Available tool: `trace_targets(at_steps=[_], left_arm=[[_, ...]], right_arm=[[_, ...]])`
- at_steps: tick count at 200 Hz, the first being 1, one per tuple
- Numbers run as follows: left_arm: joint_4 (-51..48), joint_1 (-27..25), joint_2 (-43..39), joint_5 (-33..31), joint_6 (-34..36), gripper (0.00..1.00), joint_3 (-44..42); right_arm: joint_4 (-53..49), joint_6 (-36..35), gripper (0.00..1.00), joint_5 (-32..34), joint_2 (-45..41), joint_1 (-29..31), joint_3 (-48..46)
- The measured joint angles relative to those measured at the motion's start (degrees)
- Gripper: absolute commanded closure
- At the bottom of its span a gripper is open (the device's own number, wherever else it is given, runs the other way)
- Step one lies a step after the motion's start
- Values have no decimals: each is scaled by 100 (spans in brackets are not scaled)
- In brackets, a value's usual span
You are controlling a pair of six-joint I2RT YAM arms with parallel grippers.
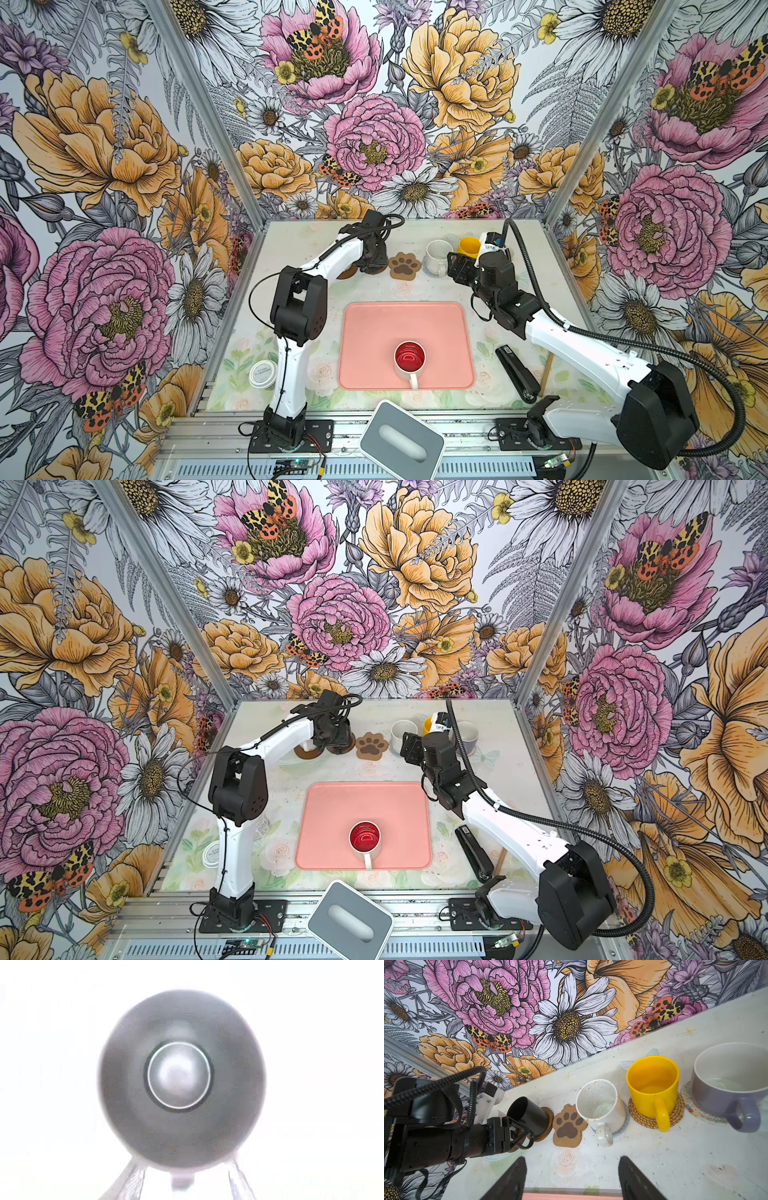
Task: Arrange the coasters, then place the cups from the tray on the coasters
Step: 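Open the left gripper and raise it off the black mug, then move the right gripper over the red-lined white mug while the left gripper withdraws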
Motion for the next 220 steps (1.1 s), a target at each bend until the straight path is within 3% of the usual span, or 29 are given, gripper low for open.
trace_targets(at_steps=[63,121,147,191,220], left_arm=[[81,0,-1064,-4,0,33,-396],[658,-195,-2723,-352,-214,26,-1565],[966,-511,-3311,-619,-334,23,-1904],[1161,-1593,-3860,-1333,-94,17,-2428],[1453,-1792,-4306,-1530,-28,14,-3016]], right_arm=[[-37,20,28,-192,0,17,0],[-382,-9,28,-201,269,409,402],[-494,-48,28,-192,487,673,713],[-811,-162,27,-149,704,1080,1023],[-1064,-247,26,-55,730,1335,1193]])
